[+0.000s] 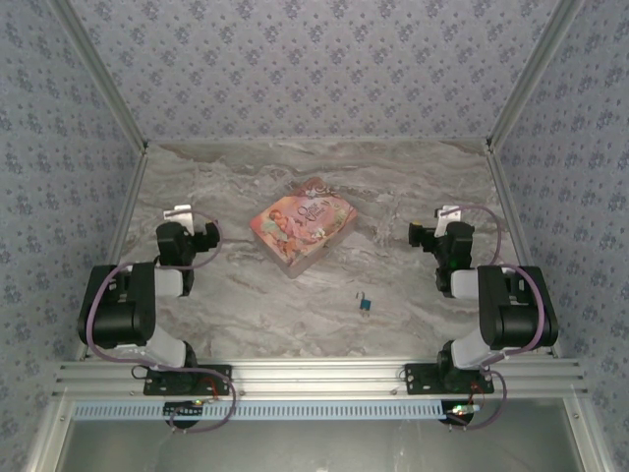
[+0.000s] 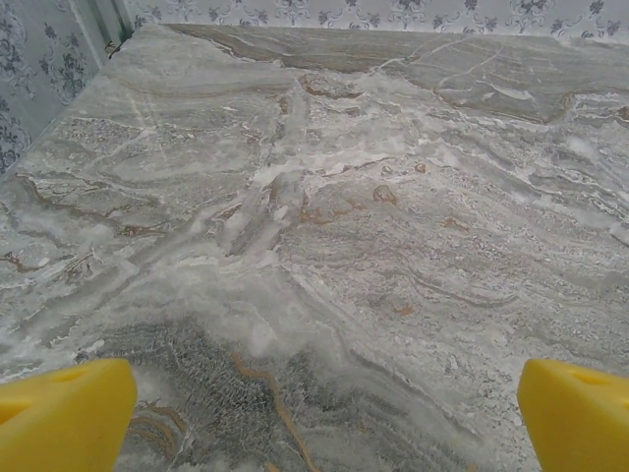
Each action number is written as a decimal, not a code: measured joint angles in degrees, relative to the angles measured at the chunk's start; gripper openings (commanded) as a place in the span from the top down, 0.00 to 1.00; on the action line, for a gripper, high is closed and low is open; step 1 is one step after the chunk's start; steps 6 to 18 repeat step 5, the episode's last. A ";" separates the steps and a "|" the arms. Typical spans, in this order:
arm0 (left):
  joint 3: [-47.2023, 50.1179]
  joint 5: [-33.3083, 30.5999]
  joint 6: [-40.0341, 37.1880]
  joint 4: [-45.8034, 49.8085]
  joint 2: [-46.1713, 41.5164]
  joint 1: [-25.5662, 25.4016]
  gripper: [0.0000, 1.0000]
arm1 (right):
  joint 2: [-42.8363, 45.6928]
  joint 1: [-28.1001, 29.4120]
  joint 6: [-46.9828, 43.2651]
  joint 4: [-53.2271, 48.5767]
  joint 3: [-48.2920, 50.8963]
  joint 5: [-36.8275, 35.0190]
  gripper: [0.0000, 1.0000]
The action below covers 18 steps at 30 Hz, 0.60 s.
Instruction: Unlock the padlock with the key
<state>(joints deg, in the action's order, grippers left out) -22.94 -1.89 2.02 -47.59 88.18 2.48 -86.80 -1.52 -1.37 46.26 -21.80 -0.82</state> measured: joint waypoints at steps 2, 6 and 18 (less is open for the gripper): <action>0.00 0.02 0.00 0.07 0.02 -0.02 0.01 | 0.00 0.00 0.00 -0.22 0.00 0.00 0.00; 0.00 0.17 0.00 0.07 0.02 -0.02 0.00 | 0.00 0.00 0.00 -0.42 0.00 0.00 0.00; 0.00 0.17 0.00 0.07 0.02 -0.02 0.00 | 0.00 0.00 0.00 -0.42 0.00 0.00 0.00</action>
